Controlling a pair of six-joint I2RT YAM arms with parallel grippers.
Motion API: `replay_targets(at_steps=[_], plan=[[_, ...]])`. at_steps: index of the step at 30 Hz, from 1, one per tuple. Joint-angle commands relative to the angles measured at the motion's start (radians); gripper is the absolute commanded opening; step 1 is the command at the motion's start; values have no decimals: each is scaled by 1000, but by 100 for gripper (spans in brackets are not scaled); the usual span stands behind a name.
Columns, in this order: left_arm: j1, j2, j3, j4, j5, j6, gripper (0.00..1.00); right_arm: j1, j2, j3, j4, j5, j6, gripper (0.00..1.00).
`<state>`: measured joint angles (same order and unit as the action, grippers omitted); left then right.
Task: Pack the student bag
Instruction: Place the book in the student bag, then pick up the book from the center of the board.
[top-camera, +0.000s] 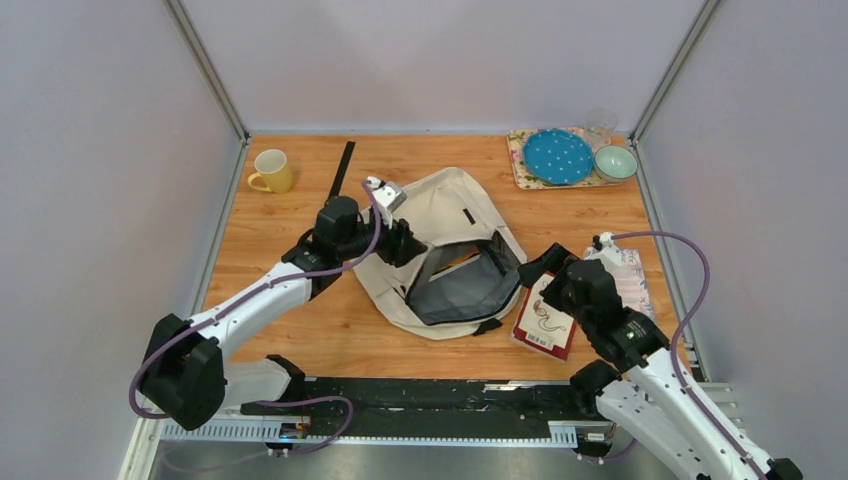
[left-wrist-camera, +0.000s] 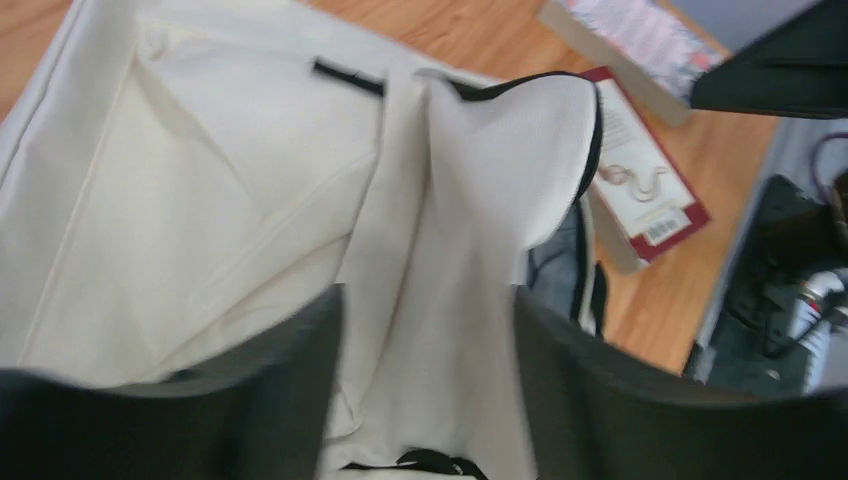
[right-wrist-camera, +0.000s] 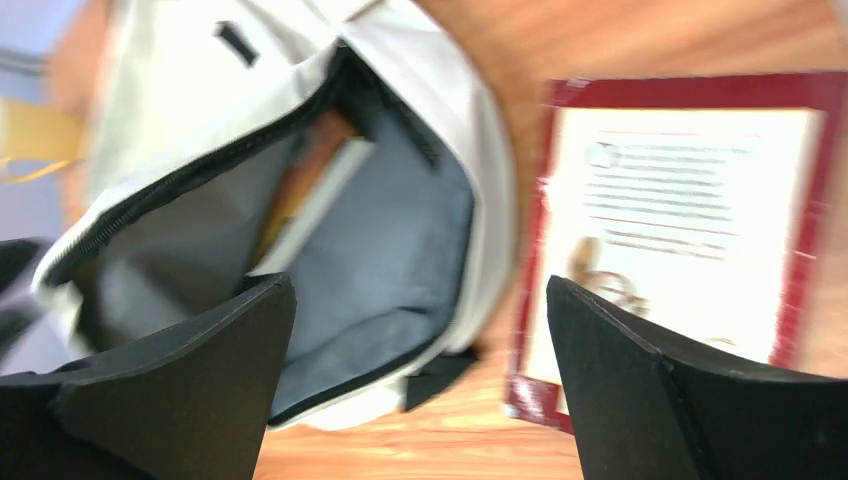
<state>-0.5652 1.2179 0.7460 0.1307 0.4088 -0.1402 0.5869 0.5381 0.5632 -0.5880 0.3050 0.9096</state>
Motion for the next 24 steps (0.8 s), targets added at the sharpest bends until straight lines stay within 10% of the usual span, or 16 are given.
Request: replay_targets(at_steps=[1,9,24], plan=[[2,-6,150,-51,310,-110,80,-128,94,50,-213,23,-63,100],[-181,-29,174,129,236,-253,81,-292,-13,35,-291,-49,-75,100],[-384,623,558,-19,269,-262,81,-347,19,-55,-332,-23,167,100]])
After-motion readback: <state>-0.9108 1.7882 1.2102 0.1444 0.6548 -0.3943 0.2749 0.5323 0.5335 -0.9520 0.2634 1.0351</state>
